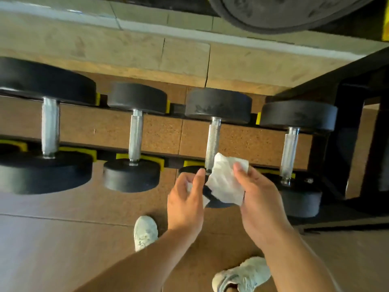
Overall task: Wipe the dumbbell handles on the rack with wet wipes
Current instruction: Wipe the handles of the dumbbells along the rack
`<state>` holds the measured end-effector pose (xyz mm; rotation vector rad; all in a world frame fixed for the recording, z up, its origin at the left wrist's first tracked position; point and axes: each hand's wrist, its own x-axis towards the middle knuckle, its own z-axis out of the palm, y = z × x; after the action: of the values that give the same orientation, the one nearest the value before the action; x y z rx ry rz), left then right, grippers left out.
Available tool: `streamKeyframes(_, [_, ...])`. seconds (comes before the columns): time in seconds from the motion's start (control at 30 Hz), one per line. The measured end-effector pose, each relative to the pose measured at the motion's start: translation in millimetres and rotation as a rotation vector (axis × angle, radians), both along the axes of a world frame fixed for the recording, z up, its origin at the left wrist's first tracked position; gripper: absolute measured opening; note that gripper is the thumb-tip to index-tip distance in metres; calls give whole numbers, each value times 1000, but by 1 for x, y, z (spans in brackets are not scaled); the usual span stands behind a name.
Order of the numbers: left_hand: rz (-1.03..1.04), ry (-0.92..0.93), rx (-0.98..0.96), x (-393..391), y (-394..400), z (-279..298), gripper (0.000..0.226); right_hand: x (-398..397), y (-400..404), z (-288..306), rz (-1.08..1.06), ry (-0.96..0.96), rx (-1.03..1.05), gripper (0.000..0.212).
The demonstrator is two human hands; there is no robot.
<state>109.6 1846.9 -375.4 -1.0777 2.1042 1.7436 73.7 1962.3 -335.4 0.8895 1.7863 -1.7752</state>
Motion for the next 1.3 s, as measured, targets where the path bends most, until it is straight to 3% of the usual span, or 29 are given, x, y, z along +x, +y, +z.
streamKeyframes(0.07, [20, -59, 223, -13, -21, 9, 32, -5, -23, -2, -21, -22, -47, 23])
streamKeyframes(0.13, [-46, -65, 319, -22, -36, 14, 30, -11, -37, -4, -27, -8, 3, 14])
streamKeyframes(0.23, [-131, -17, 277, -30, -52, 10, 28, -21, -47, -10, -39, -35, 25, 18])
streamKeyframes(0.37, [-130, -46, 188, -39, -56, -2, 24, -33, -49, -23, 90, -132, -17, 58])
streamKeyframes(0.4, [-119, -61, 164, -40, -55, -5, 24, -34, -48, -28, 139, -90, 45, 57])
streamKeyframes(0.47, [-20, -108, 65, -42, -48, -17, 25, -42, -44, -35, 280, 198, 397, 33])
streamKeyframes(0.53, [138, -199, -61, -45, -39, -32, 25, -63, -39, -43, 578, 701, 820, 20])
streamKeyframes(0.57, [182, -249, -111, -47, -33, -40, 21, -75, -35, -52, 781, 893, 906, 24])
streamKeyframes(0.63, [228, -316, -161, -47, -19, -56, 19, -105, -25, -77, 1175, 1049, 1009, 41])
streamKeyframes(0.73, [361, -343, -197, -45, -5, -73, 20, -127, -14, -93, 1540, 1000, 1064, 37])
streamKeyframes(0.8, [418, -330, -213, -45, -2, -74, 19, -120, -11, -88, 1707, 861, 978, 35])
streamKeyframes(0.87, [432, -319, -230, -45, -1, -73, 17, -100, -9, -82, 1726, 665, 748, 30])
streamKeyframes(0.93, [452, -311, -227, -45, -1, -72, 17, -91, -13, -77, 1558, 561, 605, 26])
streamKeyframes(0.97, [457, -307, -218, -45, -1, -72, 18, -95, -15, -75, 1416, 596, 581, 27])
streamKeyframes(1.03, [452, -311, -197, -45, 0, -73, 18, -111, -16, -71, 1194, 858, 633, 34])
streamKeyframes(1.1, [437, -314, -194, -45, -1, -73, 16, -129, -12, -76, 1327, 1057, 821, 44])
streamKeyframes(1.2, [491, -348, -178, -47, 0, -73, 8, -126, -2, -91, 1662, 922, 991, 48])
streamKeyframes(1.3, [581, -403, -164, -55, 8, -69, 14, -96, 11, -93, 1672, 847, 757, 37])
